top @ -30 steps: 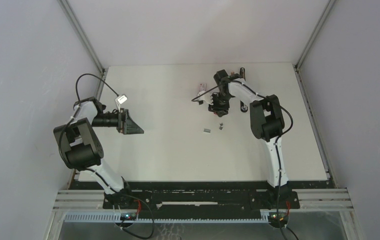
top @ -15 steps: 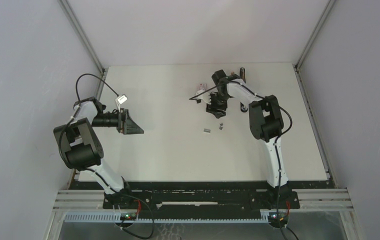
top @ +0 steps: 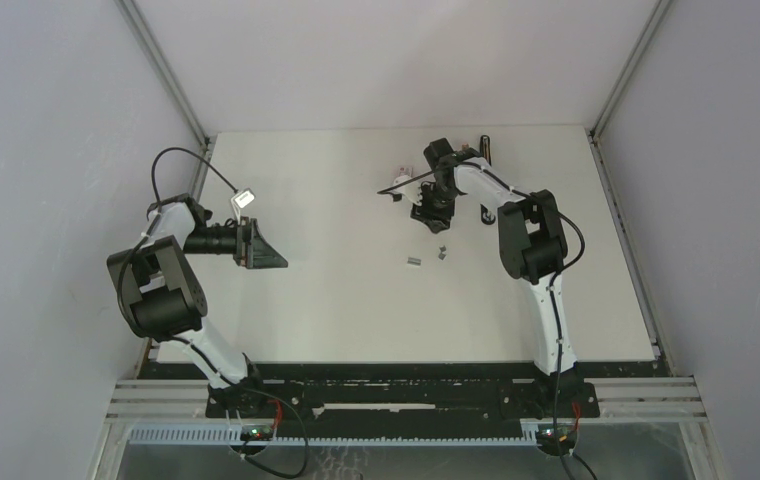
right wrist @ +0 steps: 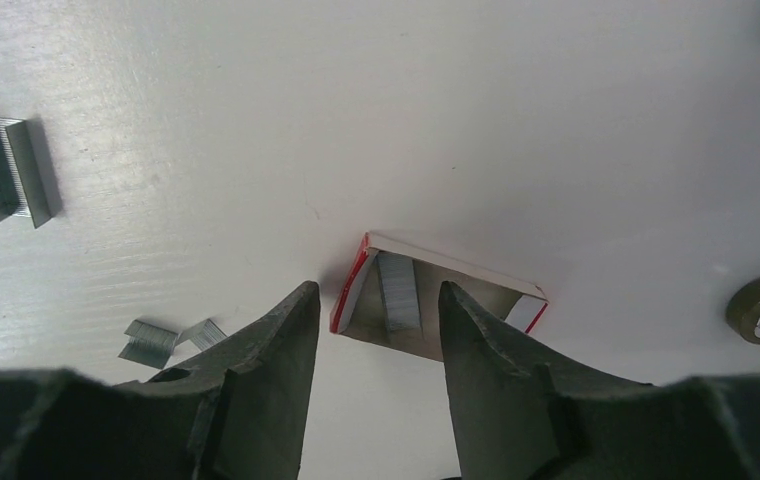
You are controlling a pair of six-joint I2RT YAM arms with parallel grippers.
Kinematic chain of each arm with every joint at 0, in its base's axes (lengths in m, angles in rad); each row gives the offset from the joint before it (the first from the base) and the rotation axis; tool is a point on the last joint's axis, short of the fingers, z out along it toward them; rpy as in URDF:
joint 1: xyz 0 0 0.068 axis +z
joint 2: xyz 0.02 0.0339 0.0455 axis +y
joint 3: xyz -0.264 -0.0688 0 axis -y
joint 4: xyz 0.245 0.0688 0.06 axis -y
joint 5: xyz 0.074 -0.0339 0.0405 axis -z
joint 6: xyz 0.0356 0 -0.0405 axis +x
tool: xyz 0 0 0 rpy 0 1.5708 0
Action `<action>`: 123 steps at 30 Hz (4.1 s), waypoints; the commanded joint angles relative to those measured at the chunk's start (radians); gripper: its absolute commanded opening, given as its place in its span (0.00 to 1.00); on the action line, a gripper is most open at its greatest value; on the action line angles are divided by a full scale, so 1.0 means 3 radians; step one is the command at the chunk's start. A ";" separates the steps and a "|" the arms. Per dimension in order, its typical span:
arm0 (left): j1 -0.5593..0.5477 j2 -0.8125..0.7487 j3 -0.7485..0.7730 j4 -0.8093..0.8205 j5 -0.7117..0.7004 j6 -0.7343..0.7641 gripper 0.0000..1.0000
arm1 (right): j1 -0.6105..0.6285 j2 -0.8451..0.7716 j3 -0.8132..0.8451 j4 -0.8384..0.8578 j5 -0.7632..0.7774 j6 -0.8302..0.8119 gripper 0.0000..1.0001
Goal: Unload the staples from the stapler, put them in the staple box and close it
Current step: Place the staple in the staple box, then adjust the staple box at the center of the board.
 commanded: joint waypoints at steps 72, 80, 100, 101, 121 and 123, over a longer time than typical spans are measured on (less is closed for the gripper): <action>0.0022 0.0008 0.0244 -0.0140 0.0136 0.0191 1.00 | -0.0047 0.0335 0.0818 0.0729 0.0664 0.2326 0.58; 0.0024 0.0014 0.0244 -0.0138 0.0135 0.0195 1.00 | 0.0008 0.0447 0.0871 0.0752 0.0926 0.2341 0.59; 0.0022 0.0018 0.0249 -0.0155 0.0143 0.0210 1.00 | -0.0072 0.0381 0.0687 0.0558 0.1256 0.2307 0.59; 0.0024 0.0018 0.0249 -0.0157 0.0144 0.0212 1.00 | -0.0080 0.0360 0.0644 0.0567 0.1258 0.2315 0.59; 0.0024 0.0031 0.0269 -0.0245 0.0171 0.0296 1.00 | -0.0169 -0.0120 0.0389 0.0657 0.1294 0.2441 0.57; 0.0023 0.0036 0.0267 -0.0247 0.0176 0.0299 1.00 | -0.0157 -0.0338 0.0291 0.0623 0.1172 0.2416 0.56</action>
